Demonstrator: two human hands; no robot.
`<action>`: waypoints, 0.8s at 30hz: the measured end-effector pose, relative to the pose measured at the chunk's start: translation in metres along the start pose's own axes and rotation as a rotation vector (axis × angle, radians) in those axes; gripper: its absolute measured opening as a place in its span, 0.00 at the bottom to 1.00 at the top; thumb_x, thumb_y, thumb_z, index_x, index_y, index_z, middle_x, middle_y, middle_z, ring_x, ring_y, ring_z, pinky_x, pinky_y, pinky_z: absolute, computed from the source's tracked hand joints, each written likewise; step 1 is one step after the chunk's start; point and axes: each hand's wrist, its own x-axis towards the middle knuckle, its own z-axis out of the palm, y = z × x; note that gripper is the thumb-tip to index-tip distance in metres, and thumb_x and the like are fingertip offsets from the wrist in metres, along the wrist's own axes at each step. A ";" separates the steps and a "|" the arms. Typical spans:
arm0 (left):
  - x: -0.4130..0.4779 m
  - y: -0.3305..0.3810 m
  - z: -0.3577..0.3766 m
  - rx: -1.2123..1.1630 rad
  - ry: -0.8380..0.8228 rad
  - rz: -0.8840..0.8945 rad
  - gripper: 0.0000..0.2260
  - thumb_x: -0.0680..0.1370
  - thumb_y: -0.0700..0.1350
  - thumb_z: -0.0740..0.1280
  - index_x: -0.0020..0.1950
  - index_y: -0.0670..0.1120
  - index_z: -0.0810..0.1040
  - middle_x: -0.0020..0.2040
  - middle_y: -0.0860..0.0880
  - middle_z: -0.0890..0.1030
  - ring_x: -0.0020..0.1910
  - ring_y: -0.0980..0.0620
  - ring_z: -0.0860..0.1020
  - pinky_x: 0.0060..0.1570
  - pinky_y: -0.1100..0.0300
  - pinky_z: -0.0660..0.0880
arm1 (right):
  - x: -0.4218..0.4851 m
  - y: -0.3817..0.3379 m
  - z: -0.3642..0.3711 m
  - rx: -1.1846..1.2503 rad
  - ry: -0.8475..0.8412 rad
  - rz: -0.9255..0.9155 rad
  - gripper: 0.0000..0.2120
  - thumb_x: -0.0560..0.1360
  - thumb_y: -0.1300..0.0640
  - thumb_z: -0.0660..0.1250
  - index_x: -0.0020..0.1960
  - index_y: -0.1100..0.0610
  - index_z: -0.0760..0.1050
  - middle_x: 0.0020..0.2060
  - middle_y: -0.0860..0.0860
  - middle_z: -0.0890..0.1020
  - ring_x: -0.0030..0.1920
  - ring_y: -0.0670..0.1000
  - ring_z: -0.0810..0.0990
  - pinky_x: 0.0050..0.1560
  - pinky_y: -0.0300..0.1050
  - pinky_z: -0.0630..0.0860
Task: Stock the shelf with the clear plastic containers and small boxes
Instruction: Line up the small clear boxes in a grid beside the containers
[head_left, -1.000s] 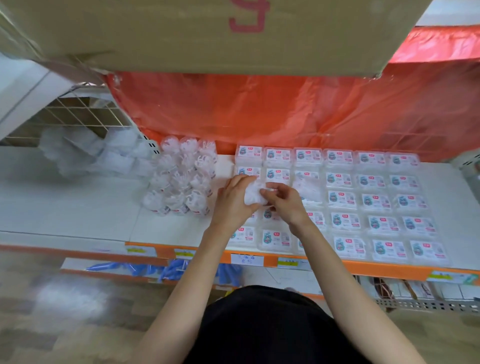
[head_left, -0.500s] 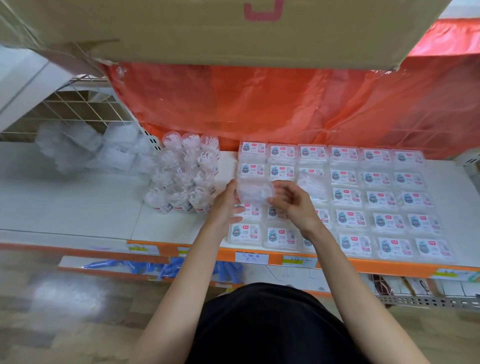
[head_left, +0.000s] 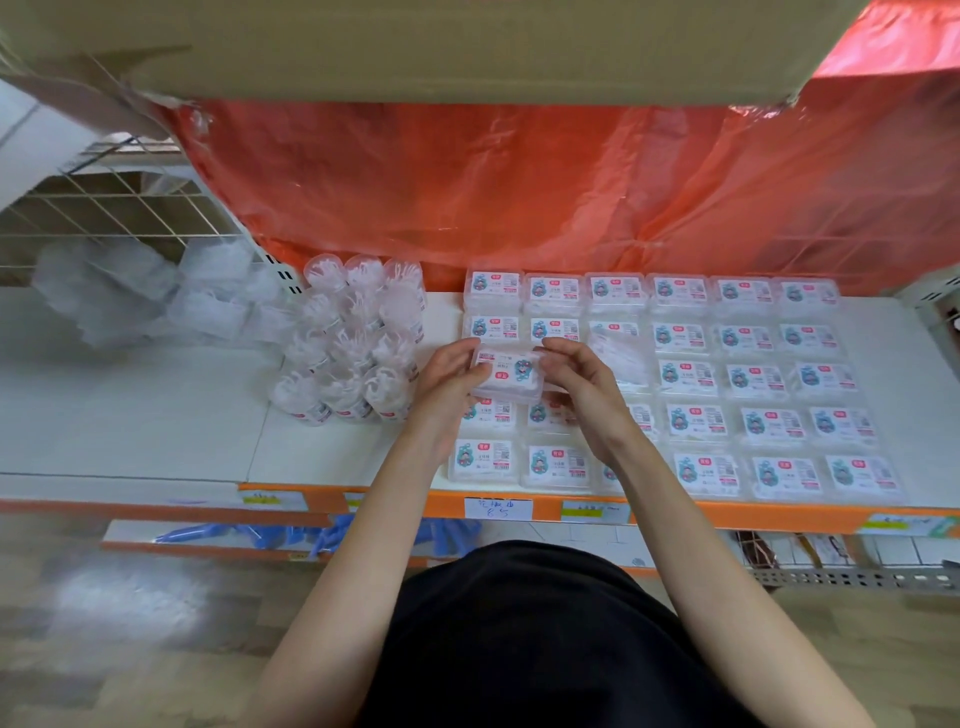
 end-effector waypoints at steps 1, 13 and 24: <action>0.001 0.000 -0.001 0.006 -0.006 0.006 0.14 0.76 0.36 0.69 0.59 0.51 0.78 0.58 0.51 0.82 0.58 0.49 0.79 0.54 0.52 0.72 | 0.001 0.000 0.001 -0.012 0.001 0.023 0.11 0.78 0.58 0.69 0.59 0.53 0.77 0.54 0.51 0.84 0.53 0.52 0.82 0.56 0.49 0.76; 0.010 0.001 0.001 0.046 0.029 -0.074 0.15 0.77 0.48 0.71 0.63 0.47 0.76 0.57 0.44 0.83 0.53 0.47 0.82 0.50 0.54 0.80 | 0.008 0.001 0.015 0.014 0.078 0.110 0.17 0.76 0.62 0.71 0.63 0.54 0.73 0.45 0.54 0.81 0.38 0.49 0.79 0.33 0.35 0.74; 0.019 -0.003 0.000 0.166 0.045 0.003 0.08 0.79 0.45 0.68 0.57 0.47 0.79 0.53 0.44 0.83 0.44 0.46 0.82 0.36 0.63 0.76 | 0.011 0.009 0.006 -0.472 -0.002 -0.315 0.36 0.65 0.53 0.82 0.68 0.48 0.69 0.67 0.47 0.69 0.66 0.42 0.70 0.62 0.38 0.72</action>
